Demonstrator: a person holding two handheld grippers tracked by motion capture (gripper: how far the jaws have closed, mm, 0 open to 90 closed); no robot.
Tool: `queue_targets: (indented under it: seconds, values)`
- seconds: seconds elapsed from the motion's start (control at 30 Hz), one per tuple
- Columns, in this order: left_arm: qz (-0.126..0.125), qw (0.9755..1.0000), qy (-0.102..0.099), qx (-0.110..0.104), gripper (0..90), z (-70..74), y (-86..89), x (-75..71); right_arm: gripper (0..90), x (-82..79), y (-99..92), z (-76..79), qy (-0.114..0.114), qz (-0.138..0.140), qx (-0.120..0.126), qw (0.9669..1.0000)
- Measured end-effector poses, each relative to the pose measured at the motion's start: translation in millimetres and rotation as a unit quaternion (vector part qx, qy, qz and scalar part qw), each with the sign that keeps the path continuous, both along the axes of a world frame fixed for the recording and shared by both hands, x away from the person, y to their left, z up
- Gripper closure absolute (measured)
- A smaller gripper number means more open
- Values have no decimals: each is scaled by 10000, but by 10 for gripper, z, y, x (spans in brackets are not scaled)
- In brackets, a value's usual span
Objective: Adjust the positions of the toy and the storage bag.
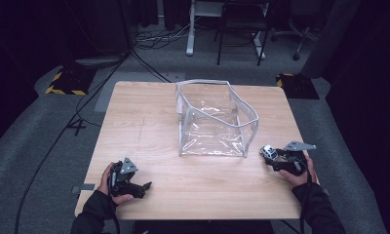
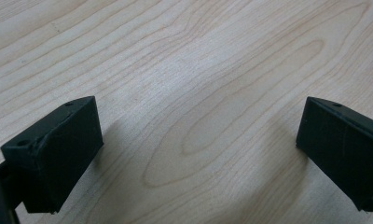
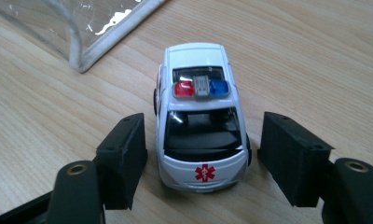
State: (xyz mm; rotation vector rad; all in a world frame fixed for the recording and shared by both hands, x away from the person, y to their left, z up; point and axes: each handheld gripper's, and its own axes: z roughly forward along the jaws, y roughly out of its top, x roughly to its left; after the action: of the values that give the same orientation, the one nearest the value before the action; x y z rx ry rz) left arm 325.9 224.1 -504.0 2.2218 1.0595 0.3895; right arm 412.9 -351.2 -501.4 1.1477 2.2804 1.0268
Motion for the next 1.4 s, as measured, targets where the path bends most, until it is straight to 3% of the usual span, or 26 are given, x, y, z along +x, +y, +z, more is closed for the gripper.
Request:
queue_targets:
  seconds: [0.17,0.33,0.57,0.8,0.97,1.2,1.4]
  values:
    - [7,10000,-1,-10,5,-1,-2,-1,409,-9,-31,-2,-12,-56,82,9999]
    - [7,10000,0,-9,5,-1,-1,-1,481,-37,-42,-1,-49,56,100,9999]
    - [0,10000,5,-7,5,-1,-1,-1,485,-43,-58,-1,-71,88,76,9999]
    - [-6,10000,18,-9,5,1,1,-1,486,-71,-82,12,-150,54,306,9994]
    - [-4,10000,20,-12,6,1,0,-1,486,-82,-96,17,-254,119,271,9992]
    - [-5,10000,16,-8,6,1,1,-1,487,-97,-130,30,-330,37,498,9982]
    - [-4,10000,18,-15,6,1,0,-1,487,-100,-123,27,-310,51,458,9985]
